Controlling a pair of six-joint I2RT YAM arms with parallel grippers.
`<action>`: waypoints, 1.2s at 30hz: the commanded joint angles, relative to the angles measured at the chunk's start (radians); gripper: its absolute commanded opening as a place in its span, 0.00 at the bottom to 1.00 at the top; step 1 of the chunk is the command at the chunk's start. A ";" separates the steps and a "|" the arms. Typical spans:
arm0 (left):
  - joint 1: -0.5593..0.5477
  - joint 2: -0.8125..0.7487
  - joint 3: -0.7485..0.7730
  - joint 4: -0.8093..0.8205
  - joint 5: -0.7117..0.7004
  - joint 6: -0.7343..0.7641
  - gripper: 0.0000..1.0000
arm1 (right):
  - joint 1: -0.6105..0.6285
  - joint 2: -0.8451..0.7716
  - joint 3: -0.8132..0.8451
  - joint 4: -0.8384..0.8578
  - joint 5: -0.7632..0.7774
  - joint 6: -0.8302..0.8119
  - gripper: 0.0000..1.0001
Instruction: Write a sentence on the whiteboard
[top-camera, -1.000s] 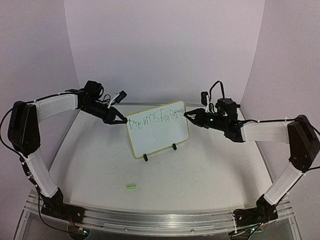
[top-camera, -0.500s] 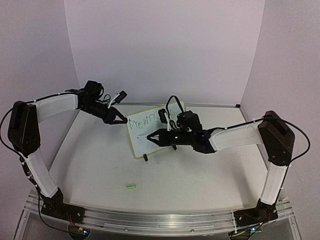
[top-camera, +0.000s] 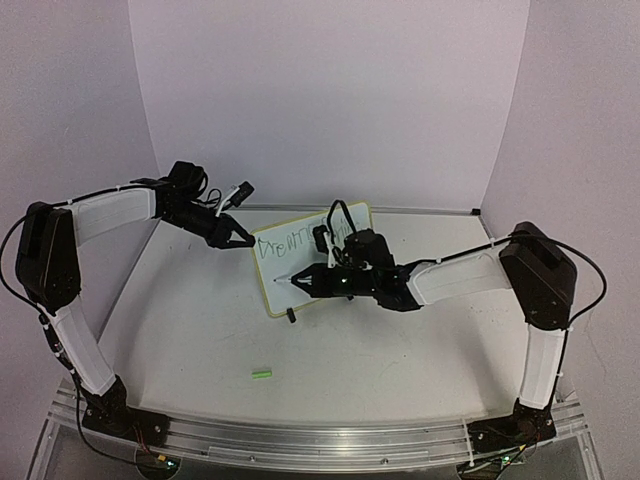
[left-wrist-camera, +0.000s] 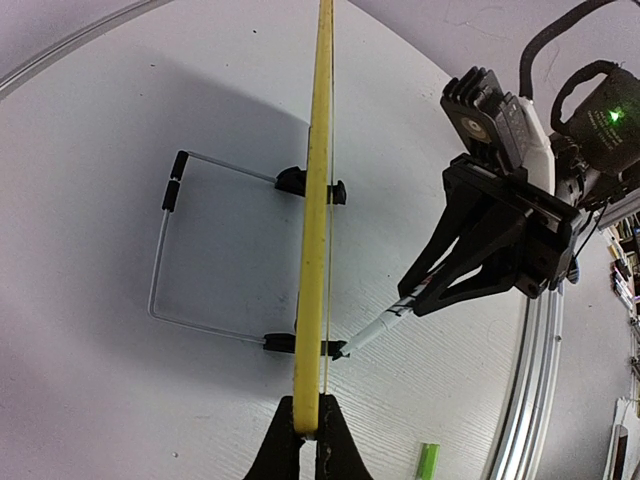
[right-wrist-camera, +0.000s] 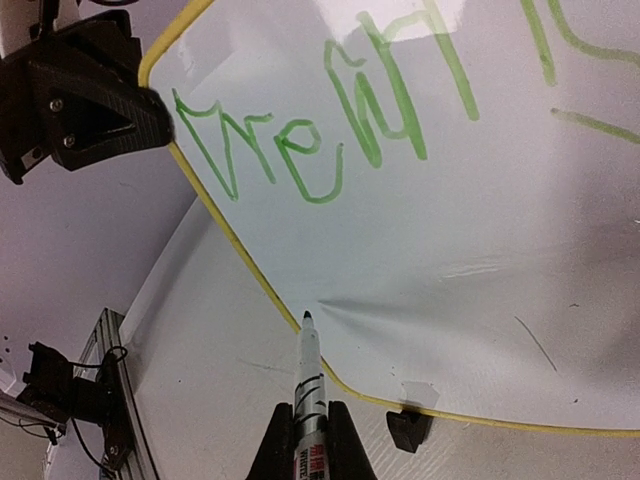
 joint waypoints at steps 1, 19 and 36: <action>-0.018 -0.009 -0.002 -0.041 -0.059 0.034 0.00 | 0.005 0.035 0.040 0.030 0.049 0.016 0.00; -0.019 -0.006 -0.001 -0.041 -0.061 0.034 0.00 | 0.018 0.067 0.036 -0.042 0.044 -0.024 0.00; -0.020 -0.020 -0.002 -0.043 -0.062 0.034 0.00 | 0.019 -0.010 0.001 -0.051 0.102 -0.026 0.00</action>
